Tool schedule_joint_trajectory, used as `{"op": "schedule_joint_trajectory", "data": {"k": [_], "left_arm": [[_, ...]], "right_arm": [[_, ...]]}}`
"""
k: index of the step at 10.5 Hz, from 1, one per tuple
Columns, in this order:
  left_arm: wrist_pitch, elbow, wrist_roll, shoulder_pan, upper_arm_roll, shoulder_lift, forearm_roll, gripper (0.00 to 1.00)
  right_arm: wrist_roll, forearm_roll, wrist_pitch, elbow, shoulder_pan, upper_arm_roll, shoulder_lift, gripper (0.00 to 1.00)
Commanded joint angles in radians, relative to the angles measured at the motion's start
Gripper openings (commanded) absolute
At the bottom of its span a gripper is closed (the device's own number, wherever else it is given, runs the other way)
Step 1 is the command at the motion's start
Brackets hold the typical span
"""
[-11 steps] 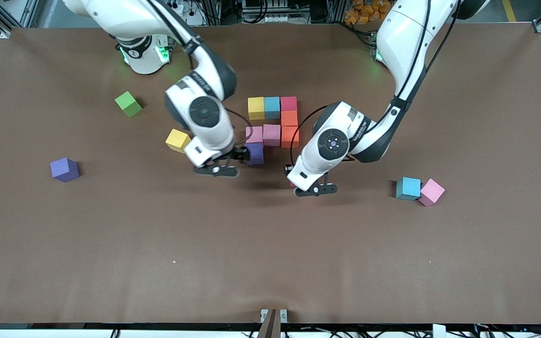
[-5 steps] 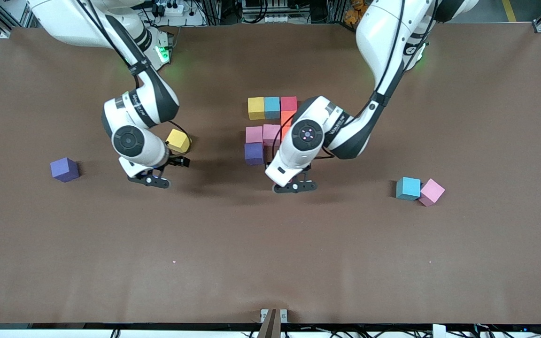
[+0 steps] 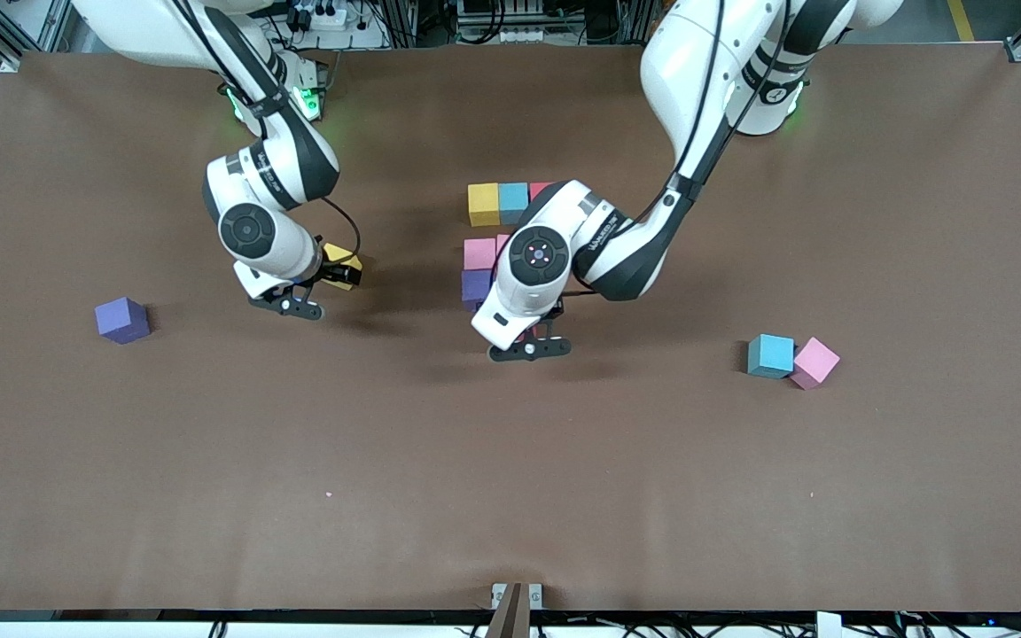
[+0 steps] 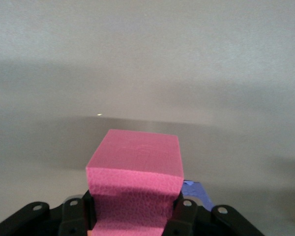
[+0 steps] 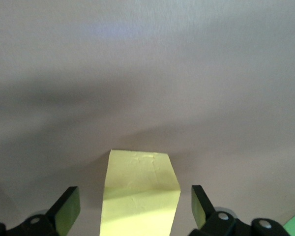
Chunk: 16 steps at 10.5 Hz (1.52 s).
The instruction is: Form number 2 with 11 blocks
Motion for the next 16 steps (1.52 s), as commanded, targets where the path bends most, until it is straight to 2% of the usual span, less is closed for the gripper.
{"op": "schedule_joint_trajectory", "data": {"k": [1,5,14,16], "left_arm": [[-0.050,0.118,-0.039,-0.041,0.047,0.075,-0.030,0.00],[-0.050,0.209,-0.037,-0.056,0.047,0.141,-0.031,0.00],[-0.001,0.216,0.040,-0.085,0.048,0.182,-0.031,0.00],[0.019,0.216,0.035,-0.085,0.048,0.186,-0.069,0.00]], "right_arm": [[0.008,0.077,0.059,-0.087,-0.002,0.006,-0.043,1.00],[0.008,0.188,0.079,-0.089,-0.002,0.006,-0.009,1.00],[0.002,0.188,0.122,-0.089,0.002,0.004,0.037,0.98],[0.002,0.188,0.122,-0.089,-0.001,0.004,0.035,0.23]]}}
